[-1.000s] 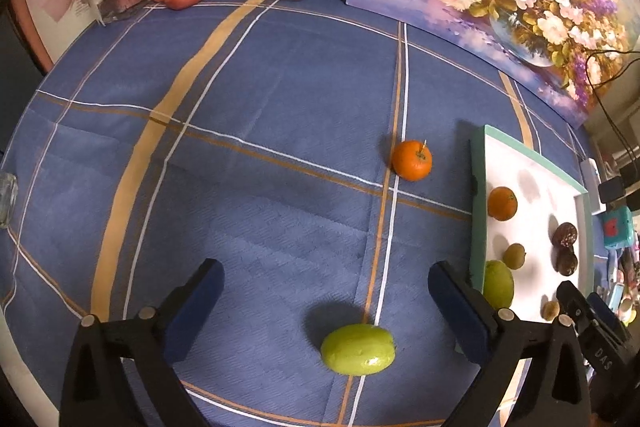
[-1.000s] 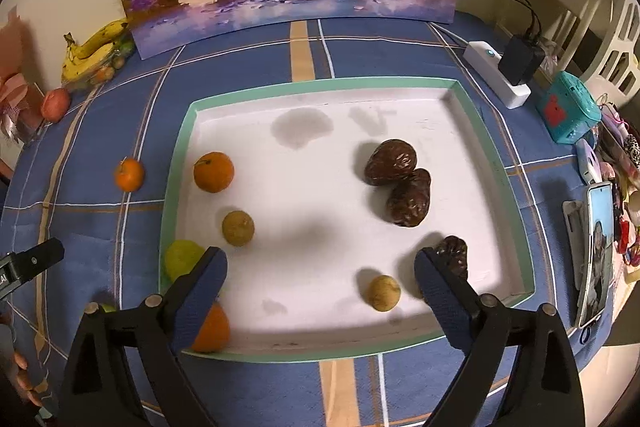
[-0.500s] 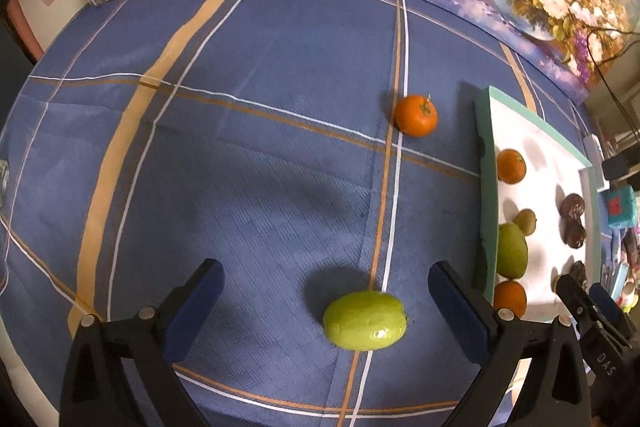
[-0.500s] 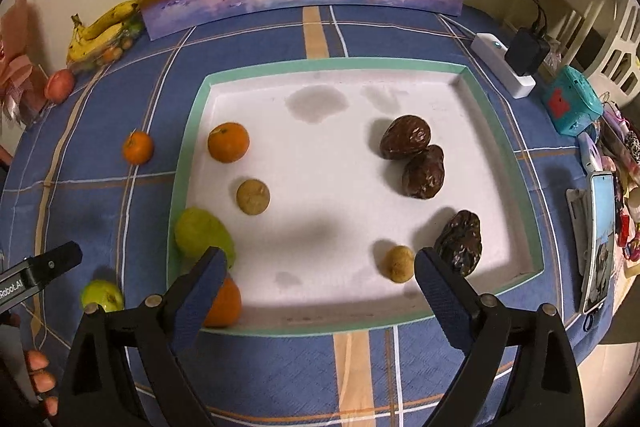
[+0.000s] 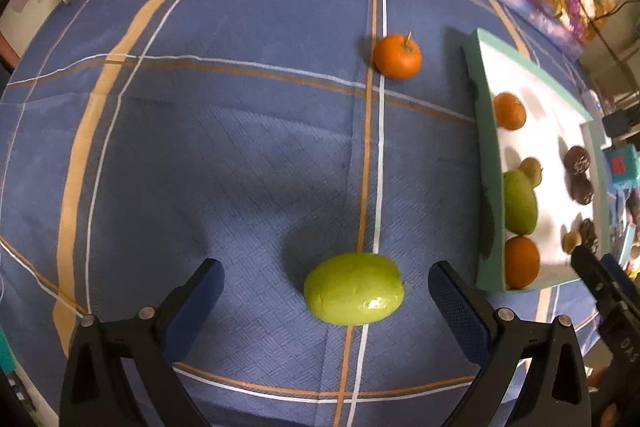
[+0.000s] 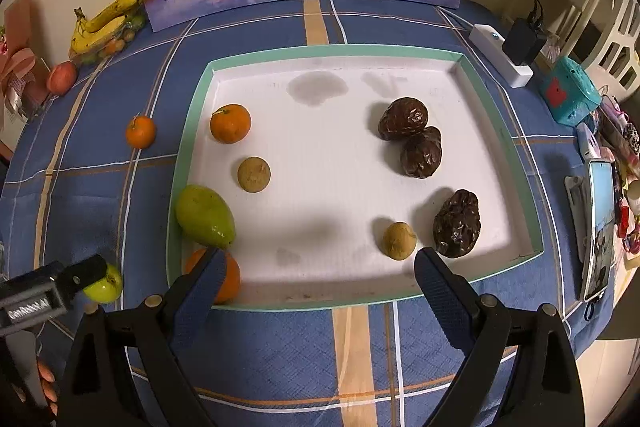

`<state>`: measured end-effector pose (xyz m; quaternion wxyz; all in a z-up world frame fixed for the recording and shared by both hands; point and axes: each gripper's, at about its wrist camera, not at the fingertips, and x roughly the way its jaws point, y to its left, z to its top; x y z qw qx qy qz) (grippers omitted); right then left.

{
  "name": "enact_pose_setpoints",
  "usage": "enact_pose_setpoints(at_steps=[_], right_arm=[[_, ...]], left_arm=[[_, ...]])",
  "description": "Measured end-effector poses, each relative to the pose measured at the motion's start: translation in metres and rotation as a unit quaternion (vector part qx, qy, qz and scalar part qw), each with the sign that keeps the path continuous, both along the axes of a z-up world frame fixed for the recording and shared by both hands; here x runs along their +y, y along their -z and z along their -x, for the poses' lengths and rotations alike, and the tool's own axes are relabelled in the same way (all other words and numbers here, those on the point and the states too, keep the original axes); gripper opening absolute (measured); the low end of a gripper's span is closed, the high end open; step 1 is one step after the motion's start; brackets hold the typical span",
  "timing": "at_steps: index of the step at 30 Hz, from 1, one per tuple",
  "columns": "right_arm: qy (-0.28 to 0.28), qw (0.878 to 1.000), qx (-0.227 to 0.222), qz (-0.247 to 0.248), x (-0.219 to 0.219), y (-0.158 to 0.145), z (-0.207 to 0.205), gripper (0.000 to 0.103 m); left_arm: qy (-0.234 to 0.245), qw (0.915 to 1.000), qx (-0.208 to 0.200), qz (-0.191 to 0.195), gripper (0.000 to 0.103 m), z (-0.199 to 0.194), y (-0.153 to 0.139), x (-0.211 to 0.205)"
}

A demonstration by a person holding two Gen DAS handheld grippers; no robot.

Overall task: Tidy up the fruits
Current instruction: 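Move the left tool to the green pear on the cloth while the right tool withdraws, then close the left tool on the green pear while the right tool moves to the orange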

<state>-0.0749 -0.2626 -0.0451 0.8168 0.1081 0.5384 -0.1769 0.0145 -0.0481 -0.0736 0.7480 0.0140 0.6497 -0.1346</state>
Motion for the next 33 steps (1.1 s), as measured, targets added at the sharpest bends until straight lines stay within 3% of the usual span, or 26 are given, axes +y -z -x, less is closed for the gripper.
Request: enact_pose_setpoints(at_steps=[9, 18, 20, 28, 33], right_arm=[[0.0, 1.0, 0.004, -0.004, -0.002, 0.002, 0.001, 0.095], [0.002, 1.0, 0.007, -0.005, -0.003, 0.003, 0.0, 0.095], [0.003, 1.0, 0.008, -0.005, -0.004, 0.004, 0.0, 0.095], [0.004, 1.0, 0.01, -0.007, -0.003, 0.005, 0.0, 0.095], [0.004, 1.0, 0.01, -0.009, -0.003, 0.006, 0.0, 0.095]], left_arm=[[-0.004, 0.9997, 0.018, -0.018, 0.1, 0.005, 0.013, -0.005], [0.001, 0.9995, 0.032, 0.007, 0.071, 0.006, 0.012, -0.011], [0.004, 0.9991, 0.037, 0.023, 0.055, 0.006, 0.01, -0.013], [0.005, 0.9987, 0.039, 0.034, 0.054, 0.011, 0.003, -0.025], [0.001, 0.9989, 0.032, 0.035, 0.054, 0.006, 0.001, -0.008]])
